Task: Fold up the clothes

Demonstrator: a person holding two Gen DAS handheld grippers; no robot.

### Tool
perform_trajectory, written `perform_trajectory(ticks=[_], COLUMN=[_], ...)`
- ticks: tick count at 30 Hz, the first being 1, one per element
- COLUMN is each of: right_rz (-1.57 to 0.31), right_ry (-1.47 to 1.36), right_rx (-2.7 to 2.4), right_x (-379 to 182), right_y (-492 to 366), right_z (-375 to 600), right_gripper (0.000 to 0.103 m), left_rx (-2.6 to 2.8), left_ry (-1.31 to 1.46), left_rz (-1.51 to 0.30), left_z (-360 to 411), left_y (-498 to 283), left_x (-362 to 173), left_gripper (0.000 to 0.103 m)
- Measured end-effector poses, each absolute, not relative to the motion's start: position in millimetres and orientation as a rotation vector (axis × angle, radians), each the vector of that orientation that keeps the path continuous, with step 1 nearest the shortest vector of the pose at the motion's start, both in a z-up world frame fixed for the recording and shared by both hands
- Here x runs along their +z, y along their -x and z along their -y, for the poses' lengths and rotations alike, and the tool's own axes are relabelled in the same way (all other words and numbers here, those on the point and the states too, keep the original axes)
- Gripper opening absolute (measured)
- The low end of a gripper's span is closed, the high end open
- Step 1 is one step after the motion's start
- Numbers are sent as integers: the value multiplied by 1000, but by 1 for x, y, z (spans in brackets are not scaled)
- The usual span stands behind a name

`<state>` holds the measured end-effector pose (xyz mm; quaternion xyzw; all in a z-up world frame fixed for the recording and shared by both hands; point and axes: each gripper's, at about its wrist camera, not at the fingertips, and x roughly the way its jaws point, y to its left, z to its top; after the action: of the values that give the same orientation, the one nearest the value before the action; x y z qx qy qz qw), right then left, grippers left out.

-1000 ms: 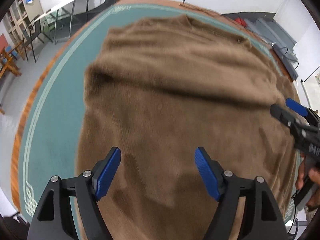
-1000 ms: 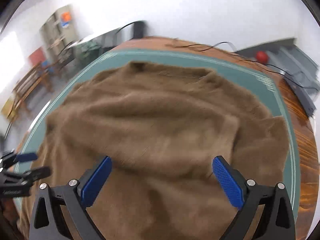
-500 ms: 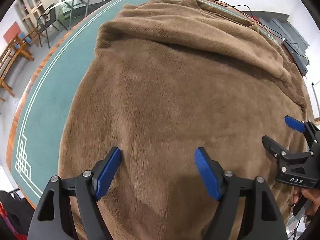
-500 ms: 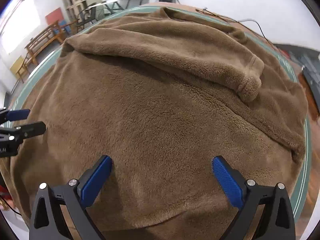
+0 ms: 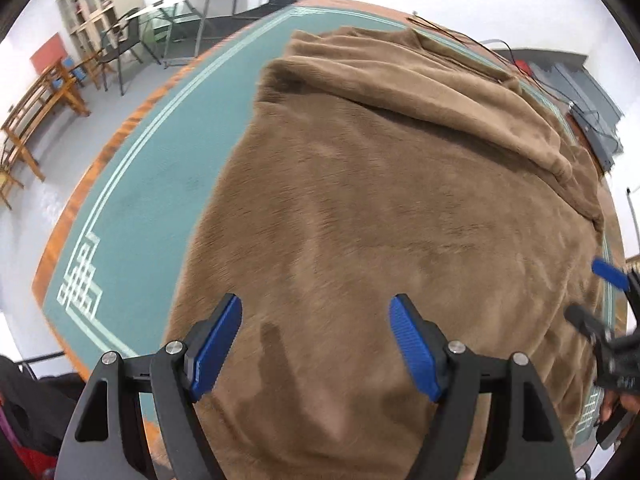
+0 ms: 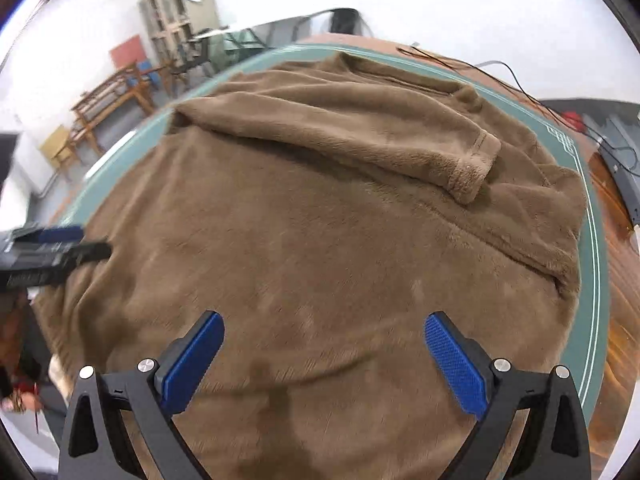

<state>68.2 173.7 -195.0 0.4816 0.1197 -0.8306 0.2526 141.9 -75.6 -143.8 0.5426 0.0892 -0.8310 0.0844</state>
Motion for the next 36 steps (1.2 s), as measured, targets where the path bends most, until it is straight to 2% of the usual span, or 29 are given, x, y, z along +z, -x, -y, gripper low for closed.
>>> perform_trajectory(ticks=[8,19,27,36], right_rz=[-429,-433,-425,-416], right_ry=[-1423,-1374,-1338,-1325], right_rx=[-2210,-2252,-2275,-2292], right_x=[-240,-239,-237,-235], right_y=[-99,-108,-113,-117], right_z=[-179,-180,-183,-185], right_gripper=[102,102,102,102], left_rx=[-2449,-2408,-2383,-2382], left_ry=[-1633,-1596,-1619,-1624], left_rz=[-265,-364,-302,-319], left_z=[82,105,100,100], left_y=[-172,-200,-207,-206], left_x=[-161,-167,-179,-180], left_gripper=[80,80,80,80])
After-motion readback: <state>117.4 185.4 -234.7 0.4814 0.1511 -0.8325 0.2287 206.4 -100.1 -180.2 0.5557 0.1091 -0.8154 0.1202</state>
